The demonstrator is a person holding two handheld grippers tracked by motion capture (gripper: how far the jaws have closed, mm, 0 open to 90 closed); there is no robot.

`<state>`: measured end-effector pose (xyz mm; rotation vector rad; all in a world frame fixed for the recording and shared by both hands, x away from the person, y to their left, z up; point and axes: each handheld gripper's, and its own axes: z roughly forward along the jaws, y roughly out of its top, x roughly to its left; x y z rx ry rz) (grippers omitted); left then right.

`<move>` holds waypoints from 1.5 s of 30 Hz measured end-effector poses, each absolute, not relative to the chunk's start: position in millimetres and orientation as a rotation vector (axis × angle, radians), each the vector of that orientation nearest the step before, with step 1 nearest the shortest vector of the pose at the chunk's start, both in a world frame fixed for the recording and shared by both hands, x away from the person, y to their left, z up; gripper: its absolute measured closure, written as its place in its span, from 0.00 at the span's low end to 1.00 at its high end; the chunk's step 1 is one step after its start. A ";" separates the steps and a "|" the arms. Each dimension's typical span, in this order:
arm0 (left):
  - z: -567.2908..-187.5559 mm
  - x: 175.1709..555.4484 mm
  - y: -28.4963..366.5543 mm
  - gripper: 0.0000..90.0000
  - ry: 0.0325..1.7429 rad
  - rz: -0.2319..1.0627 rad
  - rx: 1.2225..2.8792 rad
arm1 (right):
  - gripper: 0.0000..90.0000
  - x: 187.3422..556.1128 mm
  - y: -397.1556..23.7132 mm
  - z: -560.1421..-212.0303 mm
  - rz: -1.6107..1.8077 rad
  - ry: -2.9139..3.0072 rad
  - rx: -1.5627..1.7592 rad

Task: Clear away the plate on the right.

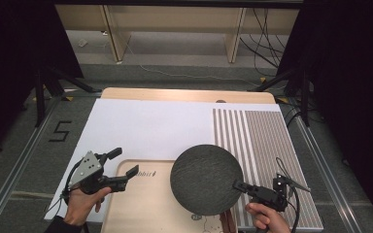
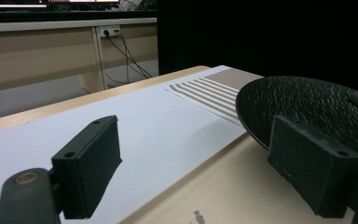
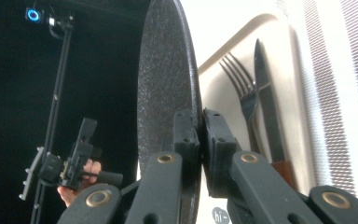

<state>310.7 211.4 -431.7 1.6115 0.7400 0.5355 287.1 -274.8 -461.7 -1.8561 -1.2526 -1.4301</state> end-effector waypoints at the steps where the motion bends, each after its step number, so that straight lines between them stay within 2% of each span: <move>1: -431.9 310.8 211.5 0.18 0.741 0.535 1.613 | 0.96 287.5 -272.2 -462.1 -1.427 -1.253 -1.864; 45: -432.0 310.7 209.8 0.18 0.736 0.531 1.612 | 0.94 288.3 -202.9 -475.2 -1.255 -1.394 -1.779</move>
